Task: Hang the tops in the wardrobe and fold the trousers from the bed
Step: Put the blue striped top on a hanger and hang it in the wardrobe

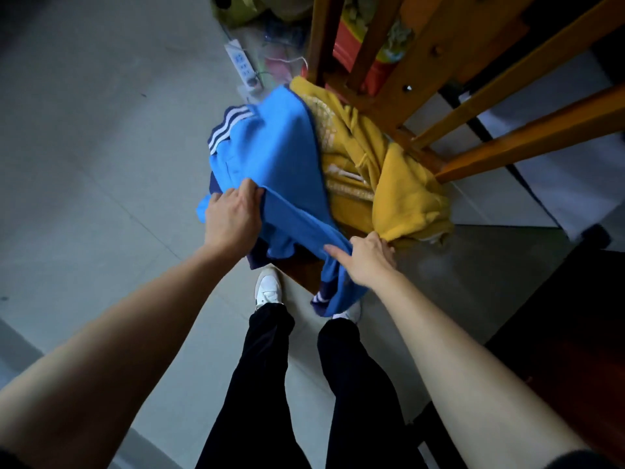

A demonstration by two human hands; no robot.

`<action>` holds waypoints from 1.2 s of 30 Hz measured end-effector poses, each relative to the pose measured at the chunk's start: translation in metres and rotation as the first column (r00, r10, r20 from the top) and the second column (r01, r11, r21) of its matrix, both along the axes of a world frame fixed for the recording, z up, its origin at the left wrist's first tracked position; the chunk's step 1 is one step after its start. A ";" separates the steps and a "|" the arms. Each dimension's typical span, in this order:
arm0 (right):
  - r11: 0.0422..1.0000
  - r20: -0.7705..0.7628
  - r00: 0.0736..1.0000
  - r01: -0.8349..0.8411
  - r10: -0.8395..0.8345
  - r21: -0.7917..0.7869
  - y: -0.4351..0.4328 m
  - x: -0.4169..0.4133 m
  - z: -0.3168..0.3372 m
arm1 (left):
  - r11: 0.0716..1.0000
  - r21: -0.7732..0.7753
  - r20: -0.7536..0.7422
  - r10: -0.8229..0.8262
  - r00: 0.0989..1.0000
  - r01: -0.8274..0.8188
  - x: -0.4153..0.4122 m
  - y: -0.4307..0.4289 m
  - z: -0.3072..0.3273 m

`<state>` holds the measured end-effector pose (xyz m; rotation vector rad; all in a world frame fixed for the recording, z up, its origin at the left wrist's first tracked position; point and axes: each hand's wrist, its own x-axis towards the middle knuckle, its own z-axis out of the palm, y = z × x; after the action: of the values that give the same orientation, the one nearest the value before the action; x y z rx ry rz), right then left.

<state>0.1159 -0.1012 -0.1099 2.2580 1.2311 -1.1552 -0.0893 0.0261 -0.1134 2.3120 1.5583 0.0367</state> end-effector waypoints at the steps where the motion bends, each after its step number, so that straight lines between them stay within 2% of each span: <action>1: 1.000 -0.090 0.996 0.020 -0.021 -0.014 0.007 -0.004 0.013 | 0.999 -0.007 -0.015 0.031 0.999 -0.031 -0.013 0.002 0.014; 4: 0.986 -0.350 0.925 0.166 -0.146 0.026 0.031 -0.014 0.067 | 0.987 0.000 0.003 0.163 0.987 -0.163 -0.048 0.005 0.068; 8: 0.903 -0.554 0.800 0.387 -0.229 0.186 0.082 -0.024 0.171 | 0.978 0.027 0.070 0.206 0.976 -0.208 -0.074 0.005 0.162; 11: 0.841 -0.712 0.665 0.502 -0.225 0.202 0.125 -0.039 0.259 | 0.967 0.089 0.073 0.233 0.970 -0.239 -0.088 0.001 0.228; 13: 0.835 -0.825 0.535 0.528 -0.183 0.157 0.149 -0.056 0.318 | 0.944 0.136 0.103 0.290 0.952 -0.302 -0.099 -0.001 0.266; 16: 0.841 -0.958 0.227 0.540 -0.174 -0.025 0.170 -0.086 0.389 | 0.905 0.180 0.150 0.361 0.920 -0.385 -0.117 -0.003 0.311; 18: 0.870 -0.981 0.143 0.491 -0.133 -0.047 0.176 -0.110 0.427 | 0.878 0.165 0.199 0.416 0.887 -0.449 -0.130 -0.005 0.333; 20: 0.887 -0.990 0.103 0.460 -0.099 -0.040 0.177 -0.135 0.457 | 0.848 0.134 0.224 0.479 0.849 -0.513 -0.146 -0.008 0.348; 22: 0.881 -0.992 0.106 0.474 -0.074 -0.015 0.179 -0.156 0.481 | 0.832 0.111 0.187 0.519 0.834 -0.543 -0.164 -0.010 0.357; 24: 0.853 -0.990 0.119 0.522 -0.072 0.000 0.183 -0.175 0.500 | 0.841 0.097 0.150 0.516 0.843 -0.532 -0.187 -0.013 0.359; 27: 0.812 -0.991 0.061 0.581 -0.122 -0.064 0.193 -0.198 0.520 | 0.888 0.046 0.087 0.453 0.887 -0.458 -0.219 -0.015 0.361; 28: 0.811 -0.990 0.076 0.583 -0.116 -0.050 0.196 -0.207 0.523 | 0.903 0.008 0.087 0.426 0.900 -0.429 -0.228 -0.015 0.364; 34: 0.765 -0.986 0.126 0.645 -0.110 -0.003 0.206 -0.254 0.518 | 0.950 -0.138 0.255 0.307 0.917 -0.280 -0.251 0.018 0.386; 36: 0.755 -0.988 0.106 0.656 -0.109 -0.013 0.212 -0.264 0.522 | 0.955 -0.068 0.381 0.291 0.877 -0.287 -0.256 0.038 0.392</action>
<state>-0.1479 0.1110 0.4124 2.0900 1.2620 -3.2223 -0.3455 0.0638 0.2783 1.8905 1.6620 0.5290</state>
